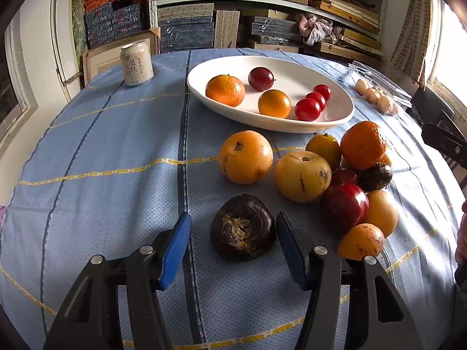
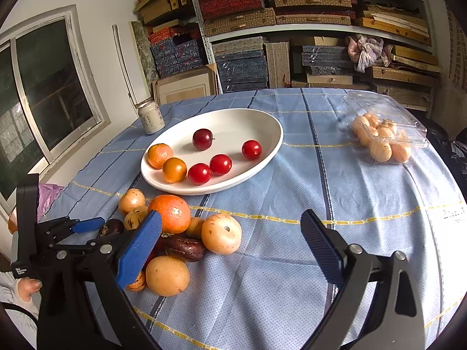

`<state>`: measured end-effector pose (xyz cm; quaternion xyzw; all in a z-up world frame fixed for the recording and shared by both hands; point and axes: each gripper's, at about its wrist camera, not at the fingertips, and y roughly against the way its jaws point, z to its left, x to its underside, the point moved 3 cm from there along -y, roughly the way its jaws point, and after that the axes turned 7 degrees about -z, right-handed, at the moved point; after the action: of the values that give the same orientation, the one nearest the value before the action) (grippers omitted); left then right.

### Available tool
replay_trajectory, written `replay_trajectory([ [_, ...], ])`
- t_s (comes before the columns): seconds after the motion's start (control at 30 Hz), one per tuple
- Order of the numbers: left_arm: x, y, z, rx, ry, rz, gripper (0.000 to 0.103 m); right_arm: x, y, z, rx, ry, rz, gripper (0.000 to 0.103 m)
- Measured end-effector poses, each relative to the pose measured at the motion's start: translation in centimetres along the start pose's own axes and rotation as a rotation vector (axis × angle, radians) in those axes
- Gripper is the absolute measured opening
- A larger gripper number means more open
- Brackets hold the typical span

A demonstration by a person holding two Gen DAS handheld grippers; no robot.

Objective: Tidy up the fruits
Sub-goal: 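Open both tools and withdraw them from the plate, then grasp a dark purple mangosteen with the left tool while the right tool moves toward the fruit pile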

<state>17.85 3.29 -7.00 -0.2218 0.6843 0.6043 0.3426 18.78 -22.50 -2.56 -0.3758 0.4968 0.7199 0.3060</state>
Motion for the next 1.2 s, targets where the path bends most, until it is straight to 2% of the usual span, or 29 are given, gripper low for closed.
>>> replay_trajectory([
  [0.2, 0.0, -0.1, -0.3, 0.025, -0.003, 0.001, 0.044, 0.0, 0.0, 0.0, -0.002, 0.007, 0.001, 0.094],
  [0.37, 0.1, 0.1, 0.1, 0.033, 0.022, -0.004, 0.044, 0.1, 0.0, 0.3, -0.016, 0.019, 0.016, 0.094],
  [0.47, -0.2, 1.0, 1.2, -0.023, 0.036, -0.048, 0.044, 0.2, 0.2, 0.8, -0.035, 0.063, 0.025, 0.094],
  [0.6, -0.6, 1.7, 3.7, -0.022, 0.146, -0.062, 0.044, 0.5, 0.3, 1.6, -0.019, 0.148, 0.031, 0.093],
  [0.63, -0.6, 1.7, 4.0, -0.025, 0.156, -0.06, 0.044, 0.7, 0.2, 1.9, -0.028, 0.157, 0.039, 0.088],
  [0.7, -0.6, 1.7, 4.3, -0.03, 0.167, -0.055, 0.044, 1.3, -0.3, 2.6, -0.078, 0.171, 0.079, 0.078],
  [0.87, -0.6, 1.8, 3.9, -0.024, 0.149, -0.055, 0.044, 3.3, -0.7, 5.6, -0.154, 0.299, 0.16, 0.077],
  [1.0, -0.5, 1.6, 3.8, -0.025, 0.144, -0.051, 0.044, 4.2, -1.0, 6.4, -0.161, 0.326, 0.192, 0.077],
  [1.1, -0.5, 1.5, 3.7, -0.027, 0.14, -0.048, 0.044, 3.9, -0.3, 6.7, -0.16, 0.328, 0.142, 0.077],
  [1.2, -0.5, 1.4, 3.6, -0.026, 0.138, -0.049, 0.044, 4.0, 1.3, 9.2, -0.23, 0.389, 0.057, 0.077],
])
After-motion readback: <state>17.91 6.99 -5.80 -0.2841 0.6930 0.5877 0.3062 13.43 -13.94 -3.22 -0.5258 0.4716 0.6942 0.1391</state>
